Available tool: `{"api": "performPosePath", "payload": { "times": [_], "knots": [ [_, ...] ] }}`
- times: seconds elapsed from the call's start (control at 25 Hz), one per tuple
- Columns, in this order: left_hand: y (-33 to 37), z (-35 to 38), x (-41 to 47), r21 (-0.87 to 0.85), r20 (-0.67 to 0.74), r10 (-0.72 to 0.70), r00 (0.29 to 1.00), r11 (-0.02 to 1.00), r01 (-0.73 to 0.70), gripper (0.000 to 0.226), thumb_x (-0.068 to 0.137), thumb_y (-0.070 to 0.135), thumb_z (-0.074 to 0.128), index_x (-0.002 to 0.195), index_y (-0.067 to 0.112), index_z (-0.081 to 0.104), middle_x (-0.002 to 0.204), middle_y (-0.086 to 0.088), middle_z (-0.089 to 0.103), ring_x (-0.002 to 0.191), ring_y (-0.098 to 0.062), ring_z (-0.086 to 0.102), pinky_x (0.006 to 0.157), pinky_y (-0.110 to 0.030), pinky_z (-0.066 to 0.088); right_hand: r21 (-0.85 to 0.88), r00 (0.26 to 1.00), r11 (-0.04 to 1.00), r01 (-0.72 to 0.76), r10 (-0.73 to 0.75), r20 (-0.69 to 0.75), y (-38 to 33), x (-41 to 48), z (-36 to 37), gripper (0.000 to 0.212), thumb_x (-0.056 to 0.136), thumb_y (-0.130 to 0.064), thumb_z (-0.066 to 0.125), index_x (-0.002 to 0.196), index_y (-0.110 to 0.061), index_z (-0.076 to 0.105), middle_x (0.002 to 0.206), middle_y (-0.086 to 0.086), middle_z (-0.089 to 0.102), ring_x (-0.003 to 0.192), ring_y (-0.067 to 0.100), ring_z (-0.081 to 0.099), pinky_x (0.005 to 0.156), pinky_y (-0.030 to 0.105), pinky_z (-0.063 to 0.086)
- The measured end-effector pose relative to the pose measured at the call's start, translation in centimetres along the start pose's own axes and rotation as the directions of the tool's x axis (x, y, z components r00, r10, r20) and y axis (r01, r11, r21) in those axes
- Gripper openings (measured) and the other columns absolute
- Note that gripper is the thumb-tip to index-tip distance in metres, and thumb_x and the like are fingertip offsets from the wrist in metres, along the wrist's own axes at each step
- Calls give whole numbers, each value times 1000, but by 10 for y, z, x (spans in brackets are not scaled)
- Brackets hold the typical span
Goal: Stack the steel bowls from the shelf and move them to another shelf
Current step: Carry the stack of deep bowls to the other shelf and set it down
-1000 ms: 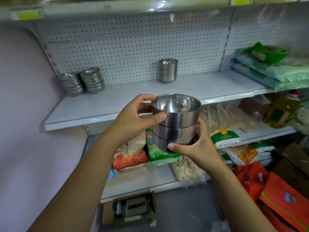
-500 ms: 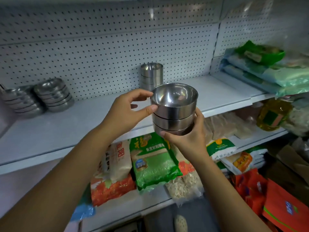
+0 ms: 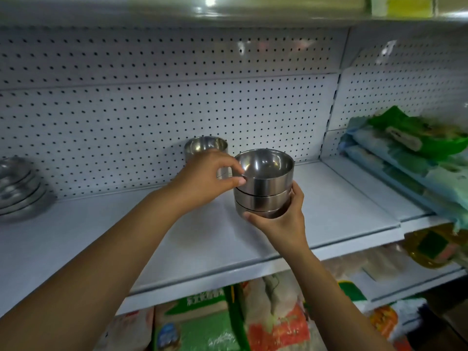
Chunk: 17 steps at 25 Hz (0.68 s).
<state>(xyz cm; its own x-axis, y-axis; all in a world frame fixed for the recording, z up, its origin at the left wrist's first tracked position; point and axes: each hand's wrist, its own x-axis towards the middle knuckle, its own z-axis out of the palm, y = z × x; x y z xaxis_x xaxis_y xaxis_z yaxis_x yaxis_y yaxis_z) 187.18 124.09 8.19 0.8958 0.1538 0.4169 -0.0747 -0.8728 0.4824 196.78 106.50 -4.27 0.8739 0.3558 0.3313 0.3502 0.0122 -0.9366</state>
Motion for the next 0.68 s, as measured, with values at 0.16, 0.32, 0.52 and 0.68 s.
{"api": "performPosePath", "payload": {
  "times": [0.16, 0.32, 0.52, 0.68],
  "knots": [
    [-18, 19, 37, 94, 39, 35, 999, 995, -38, 9, 86, 33, 80, 95, 31, 80, 88, 19, 65, 98, -8, 55, 89, -37, 49, 0, 999, 1000, -8, 8, 36, 25, 36, -2, 119, 59, -25, 102, 149, -41, 26, 139, -12, 53, 120, 0, 58, 85, 7, 53],
    [-36, 28, 62, 80, 63, 32, 997, 996, -37, 9, 84, 33, 82, 92, 29, 81, 89, 18, 69, 93, -2, 60, 86, -35, 52, 28, 998, 999, -35, 33, 48, 41, 57, 4, 114, 58, -26, 101, 144, -49, 30, 137, -13, 56, 118, 6, 63, 83, 17, 59],
    [-46, 32, 95, 85, 90, 60, 994, 994, -67, 9, 84, 22, 83, 91, 16, 83, 73, 22, 64, 78, 10, 59, 67, -7, 39, 53, 997, 997, -58, 55, 56, 54, 89, 12, 112, 59, -19, 101, 144, -44, 31, 133, -16, 57, 113, -1, 64, 78, 12, 56],
    [-50, 36, 123, 151, 134, 14, 991, 988, -34, 8, 84, 24, 83, 91, 19, 83, 76, 19, 67, 77, 9, 60, 67, -7, 38, 16, 989, 994, -105, 103, 103, 64, 120, 13, 115, 61, -22, 102, 147, -39, 28, 131, -20, 57, 113, -2, 62, 76, 7, 54]
  ]
}}
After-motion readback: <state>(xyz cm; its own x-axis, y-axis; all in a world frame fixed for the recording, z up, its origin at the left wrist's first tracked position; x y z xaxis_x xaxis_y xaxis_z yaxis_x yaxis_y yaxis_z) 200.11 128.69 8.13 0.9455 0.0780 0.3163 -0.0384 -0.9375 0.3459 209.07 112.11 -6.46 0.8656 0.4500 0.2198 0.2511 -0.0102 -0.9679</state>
